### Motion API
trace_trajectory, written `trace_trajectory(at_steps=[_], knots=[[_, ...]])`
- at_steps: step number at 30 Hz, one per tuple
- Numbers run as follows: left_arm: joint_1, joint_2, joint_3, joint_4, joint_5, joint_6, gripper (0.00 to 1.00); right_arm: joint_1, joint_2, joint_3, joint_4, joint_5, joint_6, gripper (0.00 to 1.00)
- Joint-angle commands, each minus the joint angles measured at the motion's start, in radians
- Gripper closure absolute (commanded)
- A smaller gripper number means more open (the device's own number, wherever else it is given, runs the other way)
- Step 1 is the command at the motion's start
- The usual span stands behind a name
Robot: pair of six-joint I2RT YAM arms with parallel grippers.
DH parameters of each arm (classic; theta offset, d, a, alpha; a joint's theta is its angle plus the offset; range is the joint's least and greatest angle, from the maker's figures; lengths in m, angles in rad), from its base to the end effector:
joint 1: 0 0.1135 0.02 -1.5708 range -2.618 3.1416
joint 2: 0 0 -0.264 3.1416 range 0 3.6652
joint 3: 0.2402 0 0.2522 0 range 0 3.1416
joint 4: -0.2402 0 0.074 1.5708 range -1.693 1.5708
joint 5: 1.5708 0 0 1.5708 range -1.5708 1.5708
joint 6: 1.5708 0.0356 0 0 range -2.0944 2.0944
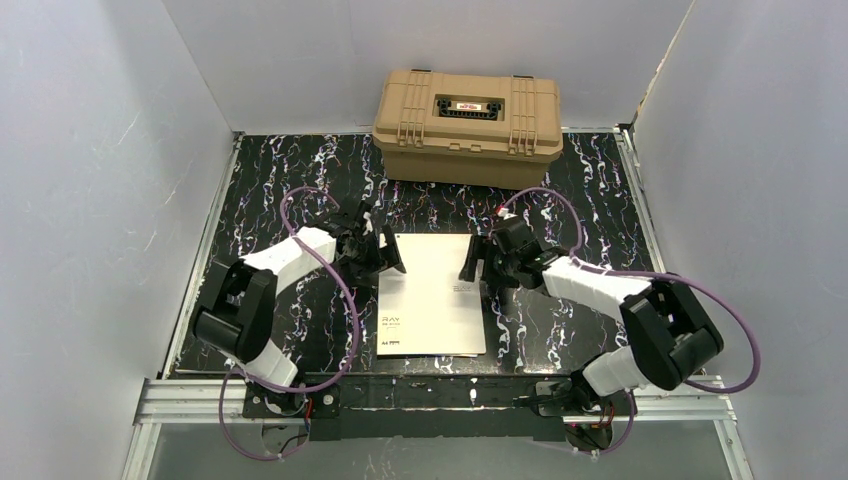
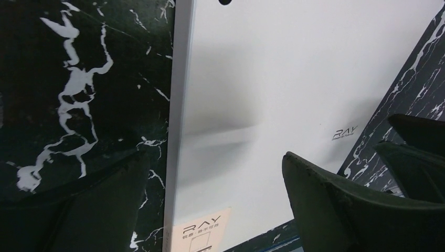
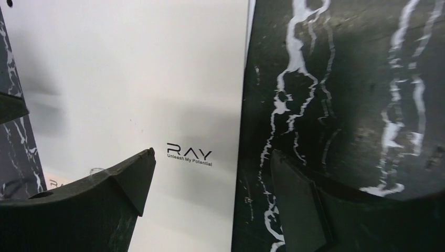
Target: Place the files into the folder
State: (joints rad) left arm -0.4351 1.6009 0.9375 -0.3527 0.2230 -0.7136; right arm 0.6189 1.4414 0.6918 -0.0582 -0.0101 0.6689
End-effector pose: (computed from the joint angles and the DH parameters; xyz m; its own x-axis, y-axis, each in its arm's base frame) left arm 0.2825 -0.1400 0.1814 -0.9210 -0.2758 -0.2751 -0.1139 0.8660 -0.4869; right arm 0.2294 0.1638 0.1731 -0.8251 0.1736 -0.5376 -0.0945 0.8958 0.4343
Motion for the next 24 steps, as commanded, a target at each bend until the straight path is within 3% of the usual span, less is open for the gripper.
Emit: trace_trajectory(at_steps=[1,9,14,24], knots=[[-0.004,-0.11,0.055,-0.118,-0.097,0.034,0.03,-0.011,-0.105,0.09,-0.125,0.139,-0.081,0.1],[-0.004,-0.299,0.128,-0.254,-0.138,0.096,0.02,-0.012,-0.265,0.173,-0.247,0.28,-0.2,0.09],[-0.003,-0.436,0.181,-0.338,-0.196,0.171,0.02,-0.012,-0.383,0.207,-0.288,0.328,-0.255,0.01],[-0.004,-0.699,0.217,-0.363,-0.245,0.317,0.02,-0.012,-0.6,0.26,-0.314,0.433,-0.302,0.01]])
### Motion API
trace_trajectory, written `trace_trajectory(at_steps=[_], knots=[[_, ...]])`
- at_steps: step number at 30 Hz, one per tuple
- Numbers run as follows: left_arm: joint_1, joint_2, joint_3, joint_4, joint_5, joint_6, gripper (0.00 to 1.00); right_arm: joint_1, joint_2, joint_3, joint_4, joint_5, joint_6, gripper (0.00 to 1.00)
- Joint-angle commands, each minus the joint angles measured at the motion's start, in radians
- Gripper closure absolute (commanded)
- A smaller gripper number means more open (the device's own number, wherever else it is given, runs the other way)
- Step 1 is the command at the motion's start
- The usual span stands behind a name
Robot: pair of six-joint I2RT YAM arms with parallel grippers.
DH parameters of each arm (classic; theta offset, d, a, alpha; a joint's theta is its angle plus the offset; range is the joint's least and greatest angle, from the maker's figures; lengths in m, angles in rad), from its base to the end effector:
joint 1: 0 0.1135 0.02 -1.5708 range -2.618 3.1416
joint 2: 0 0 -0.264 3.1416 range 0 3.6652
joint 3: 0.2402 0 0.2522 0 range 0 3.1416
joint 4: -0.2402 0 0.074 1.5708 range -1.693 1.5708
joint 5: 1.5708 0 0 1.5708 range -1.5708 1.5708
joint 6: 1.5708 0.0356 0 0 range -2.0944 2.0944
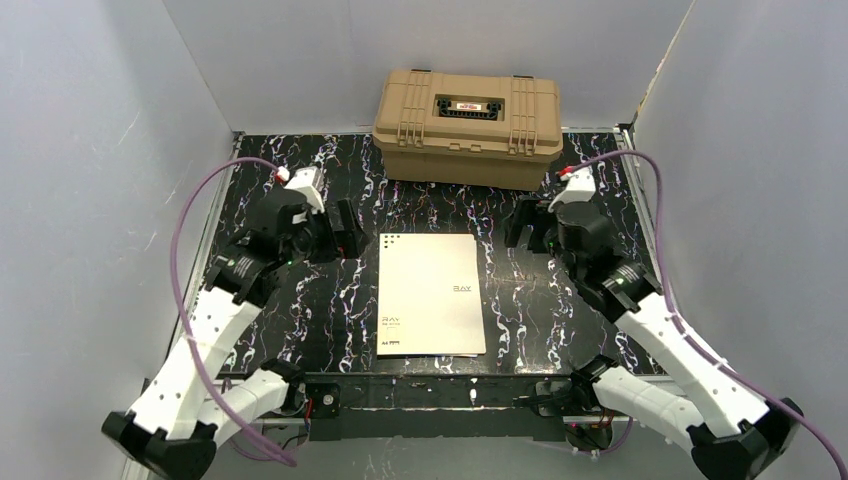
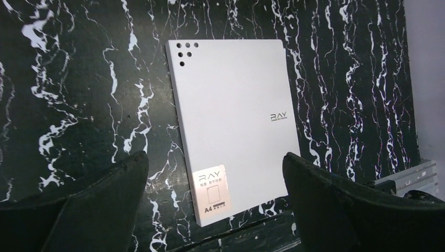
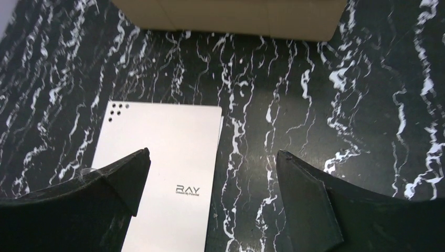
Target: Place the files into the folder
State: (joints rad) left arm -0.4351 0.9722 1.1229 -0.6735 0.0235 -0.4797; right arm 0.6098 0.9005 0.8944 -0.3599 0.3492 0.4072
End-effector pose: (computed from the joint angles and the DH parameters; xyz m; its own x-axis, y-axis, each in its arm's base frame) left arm 0.1804 -0.0848 0.3730 -0.6047 -0.2277 -0.7632 0.1812 0.8938 -0.4103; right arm 0.1723 0.1055 0.3404 -0.3788 0.1893 -0.9059 -0.1375 0.9565 0.2574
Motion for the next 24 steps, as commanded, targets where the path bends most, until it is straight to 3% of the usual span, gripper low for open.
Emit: trace_trajectory(at_steps=[1,14,24], knots=[[-0.004,-0.091,0.031,-0.037,-0.041,0.093,0.02,-0.003,-0.073,0.062,-0.017,0.074,-0.044,0.01],[-0.004,-0.384,-0.202,0.194,0.127,0.174,0.02,-0.003,-0.222,0.029,-0.071,0.053,-0.036,0.01],[-0.004,-0.368,-0.209,0.151,0.117,0.194,0.02,-0.003,-0.2,0.028,-0.119,0.039,-0.04,0.01]])
